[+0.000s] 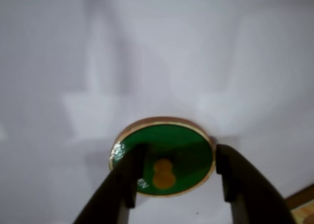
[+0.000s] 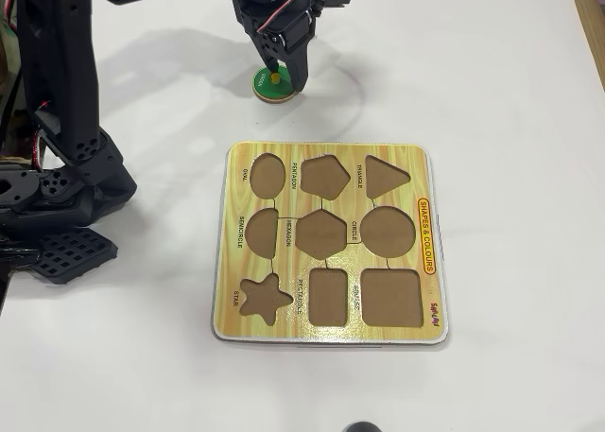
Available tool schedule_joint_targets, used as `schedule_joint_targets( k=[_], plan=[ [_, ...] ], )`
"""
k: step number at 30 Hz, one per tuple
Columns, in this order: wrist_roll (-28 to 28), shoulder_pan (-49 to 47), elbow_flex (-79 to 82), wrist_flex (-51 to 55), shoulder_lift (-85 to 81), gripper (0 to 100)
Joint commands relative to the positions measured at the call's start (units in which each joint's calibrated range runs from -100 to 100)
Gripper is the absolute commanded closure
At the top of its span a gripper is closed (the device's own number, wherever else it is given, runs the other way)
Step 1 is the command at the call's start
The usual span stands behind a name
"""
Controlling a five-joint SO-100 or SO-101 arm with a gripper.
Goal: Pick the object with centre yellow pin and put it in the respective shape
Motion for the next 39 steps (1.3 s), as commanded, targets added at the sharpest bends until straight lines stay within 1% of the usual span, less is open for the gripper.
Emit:
schedule_joint_targets(
  k=[1,14,39],
  plan=[
    [0.1,-0.4,-0.7,0.1,-2.4,83],
    [-0.5,-3.5,-0.6,0.1,-2.4,83],
    [0.1,-3.5,0.8,1.7,-2.5,83]
  ],
)
